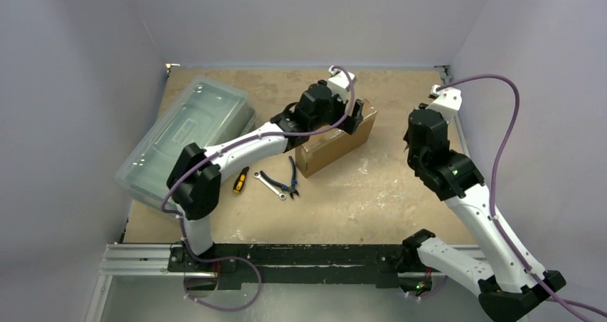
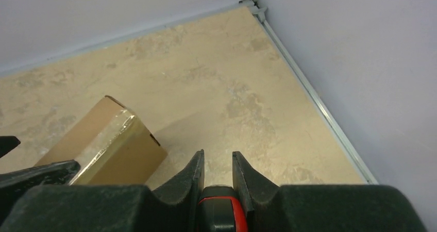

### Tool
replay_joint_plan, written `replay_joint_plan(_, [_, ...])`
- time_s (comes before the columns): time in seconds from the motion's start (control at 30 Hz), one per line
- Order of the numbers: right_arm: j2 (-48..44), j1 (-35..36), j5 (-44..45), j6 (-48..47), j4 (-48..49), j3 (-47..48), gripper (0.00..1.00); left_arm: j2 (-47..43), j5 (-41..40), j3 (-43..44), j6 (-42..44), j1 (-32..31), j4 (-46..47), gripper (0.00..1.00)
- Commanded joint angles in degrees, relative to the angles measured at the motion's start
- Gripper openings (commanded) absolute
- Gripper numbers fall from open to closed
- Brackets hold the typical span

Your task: Unpack the express box

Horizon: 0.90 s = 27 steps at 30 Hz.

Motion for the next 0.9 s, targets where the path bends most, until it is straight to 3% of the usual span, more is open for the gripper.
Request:
replay_joint_plan(0.0, [-0.2,-4.1,-10.3,-1.6,3.0,0.2,0.0,3.2,-4.4,5.8,6.1,-1.3,0.7,0.99])
replay_joint_plan(0.3, [0.2,-4.8,-12.5,-2.8,4.2,-0.7,0.0,9.9,-6.3,10.2,10.7,-3.7,-0.3,0.99])
replay_joint_plan(0.57, [-0.1,-4.8,-12.5,-4.1,4.5,-0.3,0.0,10.0,1.8,9.1,17.1,-3.7,0.4,0.82])
replay_joint_plan(0.73, [-0.5,-4.8,-11.9,-6.4,4.5,0.2,0.0,5.9,9.1,2.8,22.0,-3.6,2.3,0.67])
replay_joint_plan(0.87, [-1.7,-4.8,-12.6,-8.7,4.4,1.2,0.0,1.2,17.4,-3.8,26.2,-3.7,2.7,0.64])
